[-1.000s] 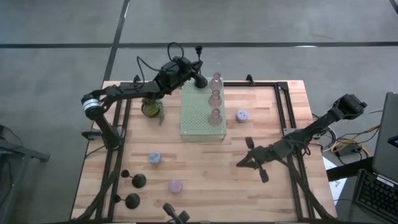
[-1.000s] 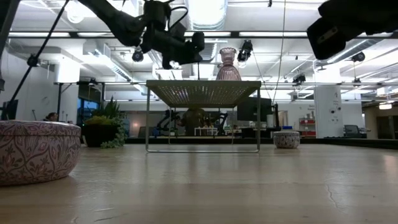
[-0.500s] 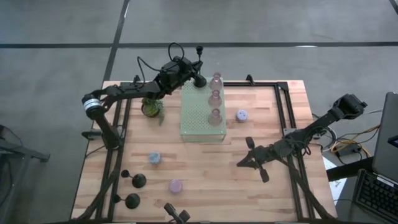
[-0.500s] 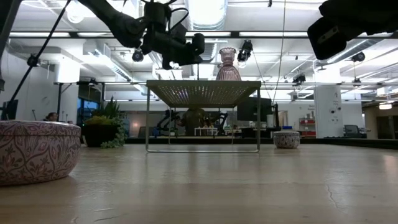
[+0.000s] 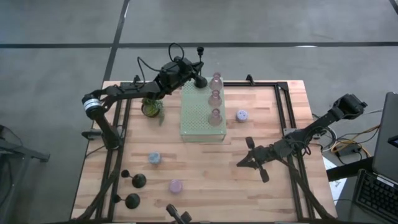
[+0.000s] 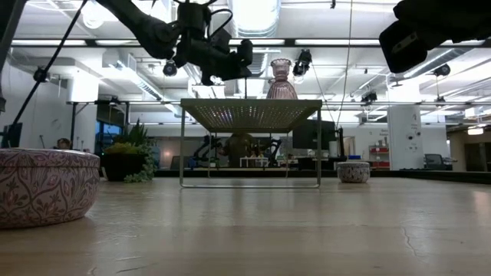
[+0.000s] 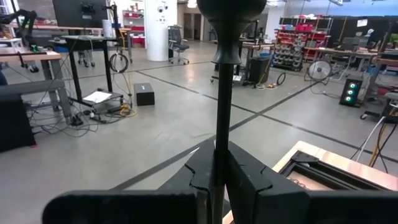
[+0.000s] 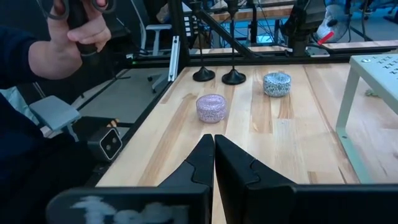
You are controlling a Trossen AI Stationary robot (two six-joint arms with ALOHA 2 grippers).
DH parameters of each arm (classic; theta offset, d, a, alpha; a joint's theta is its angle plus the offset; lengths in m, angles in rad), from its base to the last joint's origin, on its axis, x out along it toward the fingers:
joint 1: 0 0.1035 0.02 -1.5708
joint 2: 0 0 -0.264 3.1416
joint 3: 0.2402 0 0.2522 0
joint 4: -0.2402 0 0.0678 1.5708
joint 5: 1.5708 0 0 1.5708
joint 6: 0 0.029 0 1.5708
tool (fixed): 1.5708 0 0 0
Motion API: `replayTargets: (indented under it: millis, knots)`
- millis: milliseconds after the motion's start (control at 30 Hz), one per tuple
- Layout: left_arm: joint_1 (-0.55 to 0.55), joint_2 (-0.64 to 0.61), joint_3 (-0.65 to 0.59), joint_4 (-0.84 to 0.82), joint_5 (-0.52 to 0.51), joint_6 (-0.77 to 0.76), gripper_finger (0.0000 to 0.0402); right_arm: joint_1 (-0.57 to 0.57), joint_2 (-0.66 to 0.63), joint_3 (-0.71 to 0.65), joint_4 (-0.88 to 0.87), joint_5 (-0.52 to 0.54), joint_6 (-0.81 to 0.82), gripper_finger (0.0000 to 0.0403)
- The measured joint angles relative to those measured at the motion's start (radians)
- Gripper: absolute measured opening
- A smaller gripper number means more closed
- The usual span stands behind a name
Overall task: Pick & Place candle stick holders
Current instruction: Put the bottom right black candle holder on the shelf
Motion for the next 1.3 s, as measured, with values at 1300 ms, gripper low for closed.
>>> replayTargets:
  millis: [1300]
  knots:
    - [-0.018,0.051,0.000,0.033,0.030,0.018,0.0054,-0.001,0.001,0.001,-0.001,0.000,0.001,0.0008]
